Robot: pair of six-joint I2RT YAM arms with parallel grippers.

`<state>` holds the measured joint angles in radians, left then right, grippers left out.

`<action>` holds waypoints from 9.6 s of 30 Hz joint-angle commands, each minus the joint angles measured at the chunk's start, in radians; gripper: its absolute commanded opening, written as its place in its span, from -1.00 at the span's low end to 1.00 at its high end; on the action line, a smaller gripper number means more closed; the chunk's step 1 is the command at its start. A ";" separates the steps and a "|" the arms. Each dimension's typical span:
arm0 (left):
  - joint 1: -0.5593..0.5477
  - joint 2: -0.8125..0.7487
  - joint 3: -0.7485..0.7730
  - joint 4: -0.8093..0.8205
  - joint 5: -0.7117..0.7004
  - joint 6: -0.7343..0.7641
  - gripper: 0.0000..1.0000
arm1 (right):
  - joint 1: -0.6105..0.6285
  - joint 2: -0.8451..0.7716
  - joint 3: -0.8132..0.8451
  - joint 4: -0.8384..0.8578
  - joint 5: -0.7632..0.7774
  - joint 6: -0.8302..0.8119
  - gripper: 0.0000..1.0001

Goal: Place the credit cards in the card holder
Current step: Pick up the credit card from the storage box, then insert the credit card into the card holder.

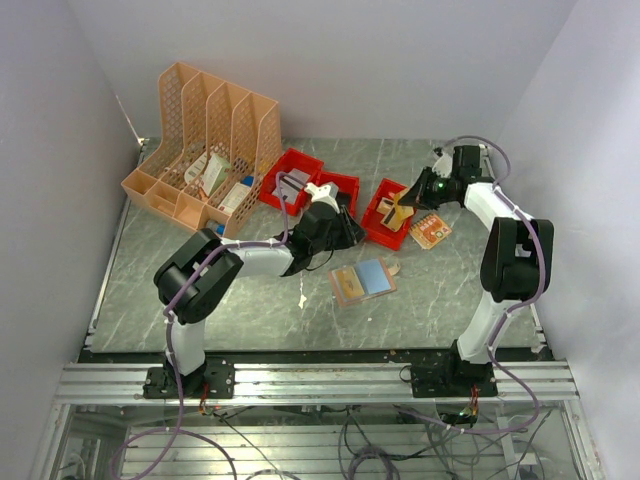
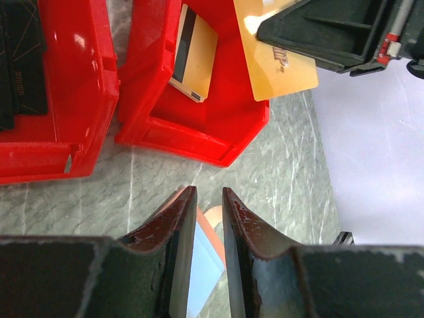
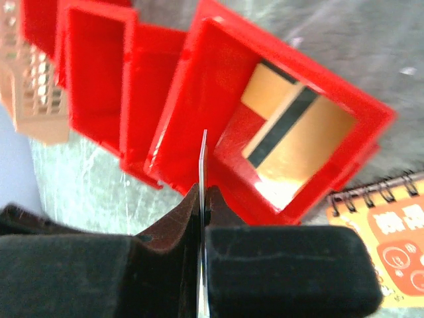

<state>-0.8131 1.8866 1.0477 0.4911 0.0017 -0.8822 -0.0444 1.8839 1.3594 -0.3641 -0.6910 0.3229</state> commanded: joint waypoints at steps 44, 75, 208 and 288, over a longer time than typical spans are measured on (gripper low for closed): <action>0.011 0.051 0.019 0.047 0.009 -0.009 -0.33 | 0.070 0.261 0.185 -0.033 0.047 0.271 -0.84; 0.014 0.040 0.019 0.040 0.009 -0.004 -0.33 | 0.053 0.210 0.137 -0.008 0.023 0.258 -0.74; -0.055 -0.407 -0.533 0.446 0.474 0.285 -0.18 | 0.384 -0.141 -0.088 -0.973 -0.523 -1.655 -1.00; 0.094 0.018 -0.594 0.769 0.329 -0.286 -0.86 | 0.453 -0.299 -0.376 -0.197 0.293 -1.069 -1.00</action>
<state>-0.7277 1.9160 0.4145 1.2556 0.3473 -1.1969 0.4026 1.6436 0.9604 -0.5385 -0.3683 -0.7547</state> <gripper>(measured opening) 0.072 0.006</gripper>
